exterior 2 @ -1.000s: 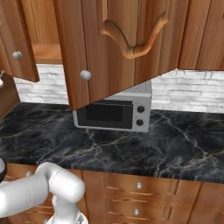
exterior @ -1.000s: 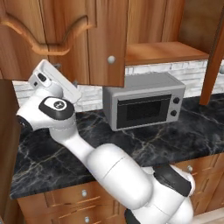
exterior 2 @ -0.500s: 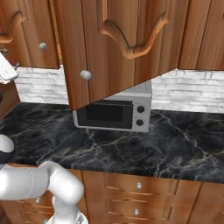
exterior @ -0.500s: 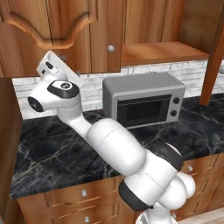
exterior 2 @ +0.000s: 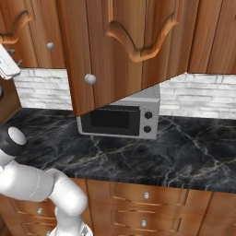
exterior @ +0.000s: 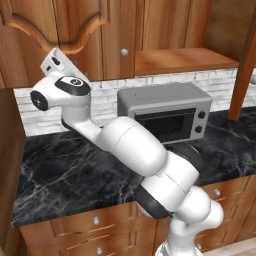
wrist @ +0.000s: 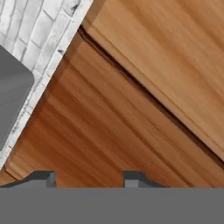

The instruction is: Close all open cabinet doors.

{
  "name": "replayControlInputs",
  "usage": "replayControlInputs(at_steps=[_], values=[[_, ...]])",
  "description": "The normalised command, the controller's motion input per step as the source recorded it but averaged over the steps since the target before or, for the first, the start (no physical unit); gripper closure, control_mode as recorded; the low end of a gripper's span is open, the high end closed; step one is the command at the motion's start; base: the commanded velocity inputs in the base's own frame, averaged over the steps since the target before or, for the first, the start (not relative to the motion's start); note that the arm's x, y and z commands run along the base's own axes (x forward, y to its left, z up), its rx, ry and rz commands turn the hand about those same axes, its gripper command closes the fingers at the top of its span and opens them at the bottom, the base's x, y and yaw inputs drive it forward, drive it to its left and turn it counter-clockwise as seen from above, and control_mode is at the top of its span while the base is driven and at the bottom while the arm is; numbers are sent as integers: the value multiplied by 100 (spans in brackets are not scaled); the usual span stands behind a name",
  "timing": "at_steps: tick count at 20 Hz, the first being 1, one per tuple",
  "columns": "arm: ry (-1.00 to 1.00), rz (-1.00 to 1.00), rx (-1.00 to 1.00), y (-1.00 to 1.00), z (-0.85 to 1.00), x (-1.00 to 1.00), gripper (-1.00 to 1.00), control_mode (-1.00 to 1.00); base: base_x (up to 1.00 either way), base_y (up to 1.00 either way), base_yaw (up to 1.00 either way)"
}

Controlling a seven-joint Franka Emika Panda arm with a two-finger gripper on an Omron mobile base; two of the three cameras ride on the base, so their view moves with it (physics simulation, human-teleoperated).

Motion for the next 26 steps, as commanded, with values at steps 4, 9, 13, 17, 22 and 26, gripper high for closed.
replayControlInputs(at_steps=[4, 9, 13, 17, 22, 26], values=[[13, 0, 4, -22, -26, 48, -100, -100, 0, 0, 0], [-2, 0, 0, -3, -38, -62, -100, -100, 0, 0, 0], [-13, -1, 4, -13, -32, -100, -100, -100, 0, 0, 0], [-20, -5, 13, -51, -4, -100, -100, -100, 0, 0, 0], [-10, -7, 21, -90, 0, -82, -100, -100, 0, 0, 0], [-11, -3, 21, -100, 0, -71, -100, -100, 0, 0, 0]])
